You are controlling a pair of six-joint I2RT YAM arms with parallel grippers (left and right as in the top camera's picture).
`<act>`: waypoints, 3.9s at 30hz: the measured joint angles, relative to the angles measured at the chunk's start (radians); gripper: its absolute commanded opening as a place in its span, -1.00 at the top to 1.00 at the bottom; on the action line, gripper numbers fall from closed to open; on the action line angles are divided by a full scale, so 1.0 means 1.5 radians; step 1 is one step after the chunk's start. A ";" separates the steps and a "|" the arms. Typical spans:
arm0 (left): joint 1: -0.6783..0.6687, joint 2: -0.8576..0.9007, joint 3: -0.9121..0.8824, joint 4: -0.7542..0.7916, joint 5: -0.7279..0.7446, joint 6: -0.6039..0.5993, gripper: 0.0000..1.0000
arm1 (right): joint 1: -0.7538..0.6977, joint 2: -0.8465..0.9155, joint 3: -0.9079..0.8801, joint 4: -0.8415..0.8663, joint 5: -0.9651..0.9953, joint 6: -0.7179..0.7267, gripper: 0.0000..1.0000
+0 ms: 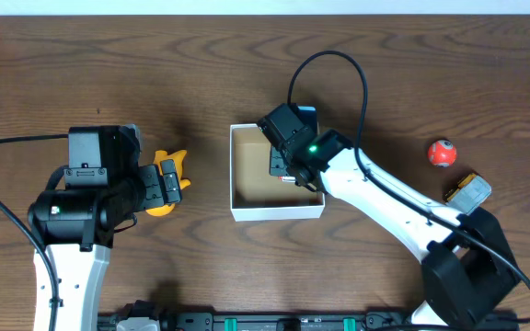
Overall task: Pack container
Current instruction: 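Carry the red fire truck left into the white box, then lower the fire truck into the box and open the right gripper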
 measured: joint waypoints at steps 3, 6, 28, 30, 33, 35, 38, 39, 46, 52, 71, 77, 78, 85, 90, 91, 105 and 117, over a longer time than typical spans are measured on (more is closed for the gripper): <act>0.000 0.000 0.000 0.000 0.000 0.000 -0.96 | -0.001 0.017 0.000 0.000 -0.008 0.005 0.98; 0.000 0.000 0.000 0.000 0.000 0.000 -0.96 | -0.008 0.031 0.000 0.000 -0.014 0.007 0.97; 0.000 0.000 0.000 0.000 0.000 0.000 -0.96 | -0.038 0.069 0.000 -0.013 -0.022 -0.006 0.34; 0.000 0.000 0.000 0.000 0.000 0.000 -0.96 | -0.038 0.069 0.000 -0.012 -0.022 -0.009 0.16; 0.000 0.000 0.000 0.000 0.000 0.000 -0.96 | -0.038 0.069 0.000 -0.011 -0.022 -0.013 0.15; 0.000 0.000 0.000 0.000 0.000 0.000 -0.96 | -0.038 0.069 0.000 -0.011 -0.022 -0.015 0.08; 0.000 0.000 0.000 0.000 0.000 0.000 -0.96 | -0.038 0.069 0.000 -0.011 -0.022 -0.016 -0.06; 0.000 0.000 0.000 0.000 0.000 0.000 -0.96 | -0.038 0.069 0.000 -0.011 -0.022 -0.017 -0.10; 0.000 0.000 0.000 0.000 0.000 0.000 -0.96 | -0.038 0.069 0.000 -0.010 -0.022 -0.023 -0.61; 0.000 0.000 0.000 0.000 0.000 0.000 -0.96 | -0.038 0.069 0.000 -0.010 -0.022 -0.026 -0.60; 0.000 0.000 0.000 0.000 0.000 0.000 -0.96 | -0.038 0.024 0.060 -0.046 0.021 -0.071 -0.53; 0.000 0.000 0.000 0.000 0.000 0.000 -0.96 | -0.033 -0.023 0.075 -0.046 0.023 -0.147 0.19; 0.000 0.000 0.000 0.000 0.000 0.000 -0.96 | -0.029 -0.025 0.075 -0.046 0.019 -0.165 0.44; 0.000 0.000 0.000 0.000 0.000 0.000 -0.96 | 0.006 -0.023 0.075 -0.053 -0.023 -0.226 0.98; 0.000 0.000 0.000 0.000 0.000 0.000 -0.96 | 0.021 -0.005 0.075 -0.038 -0.034 -0.234 0.97; 0.000 0.000 0.000 0.000 0.000 0.000 -0.96 | 0.022 0.004 0.075 -0.032 -0.035 -0.234 0.97; 0.000 0.000 0.000 0.000 0.000 0.000 -0.96 | 0.023 0.145 0.075 0.020 0.043 -0.197 0.97; 0.000 0.000 0.000 0.000 0.000 0.000 -0.96 | 0.023 0.151 0.075 -0.004 0.130 -0.099 0.85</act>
